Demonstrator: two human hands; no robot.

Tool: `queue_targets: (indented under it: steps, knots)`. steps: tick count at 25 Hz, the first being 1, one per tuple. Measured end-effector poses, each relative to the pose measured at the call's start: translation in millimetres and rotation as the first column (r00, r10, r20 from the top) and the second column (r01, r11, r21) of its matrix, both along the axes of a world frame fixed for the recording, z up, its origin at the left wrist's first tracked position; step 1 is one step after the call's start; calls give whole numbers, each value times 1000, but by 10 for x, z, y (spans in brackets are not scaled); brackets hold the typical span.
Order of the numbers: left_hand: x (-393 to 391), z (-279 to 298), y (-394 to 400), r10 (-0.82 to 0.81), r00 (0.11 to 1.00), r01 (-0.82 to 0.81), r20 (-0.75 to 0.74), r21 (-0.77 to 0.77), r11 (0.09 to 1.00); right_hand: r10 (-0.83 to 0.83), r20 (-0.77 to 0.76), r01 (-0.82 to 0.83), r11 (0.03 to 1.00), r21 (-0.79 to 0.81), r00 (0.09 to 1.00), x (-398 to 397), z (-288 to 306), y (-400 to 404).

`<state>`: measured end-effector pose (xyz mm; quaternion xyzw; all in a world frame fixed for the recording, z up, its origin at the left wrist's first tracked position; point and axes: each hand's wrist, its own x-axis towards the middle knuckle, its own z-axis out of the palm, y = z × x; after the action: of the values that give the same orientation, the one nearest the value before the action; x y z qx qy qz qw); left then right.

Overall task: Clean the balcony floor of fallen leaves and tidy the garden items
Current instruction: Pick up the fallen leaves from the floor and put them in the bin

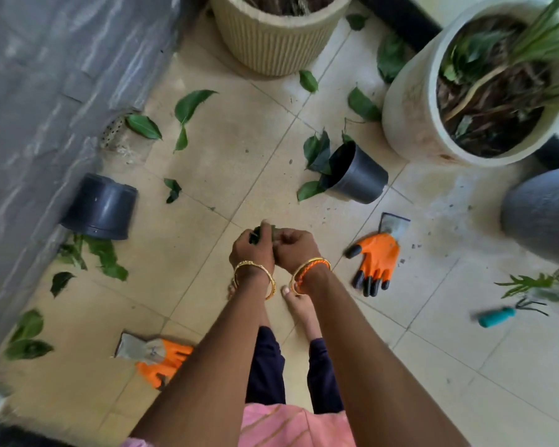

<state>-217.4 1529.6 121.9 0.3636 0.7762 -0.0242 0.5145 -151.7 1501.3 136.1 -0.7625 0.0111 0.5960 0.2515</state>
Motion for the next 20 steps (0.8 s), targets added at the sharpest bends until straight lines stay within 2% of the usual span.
queue_targets:
  steps: [2,3,6,8,10,13,15,17,20]
  knots:
    - [-15,36,139,63,997,-64,-34,-29,998,98,-141,-90,994,61,985,-7,139,72]
    - [-18,49,196,75,996,-77,-41,-65,995,123,-162,-114,991,63,979,-10,157,104]
    - [-3,102,303,92,996,-91,0,-140,986,161,4,-161,987,-21,987,17,234,212]
    - [20,156,370,116,993,-114,10,-139,984,276,152,-268,961,-70,949,44,295,292]
    - [-24,158,426,202,979,-196,19,-166,967,413,271,-400,910,-106,869,113,325,368]
    - [-107,40,478,299,951,-268,78,-275,923,489,377,-481,868,-122,787,353,171,512]
    - [-182,-123,478,280,958,-250,68,-287,925,605,487,-581,784,-221,631,553,-67,579]
    - [-214,-247,494,279,957,-246,77,-292,924,691,504,-645,703,-300,518,755,-355,653]
    - [-206,-572,514,269,959,-232,86,-302,925,789,451,-720,590,-366,417,1043,-865,802]
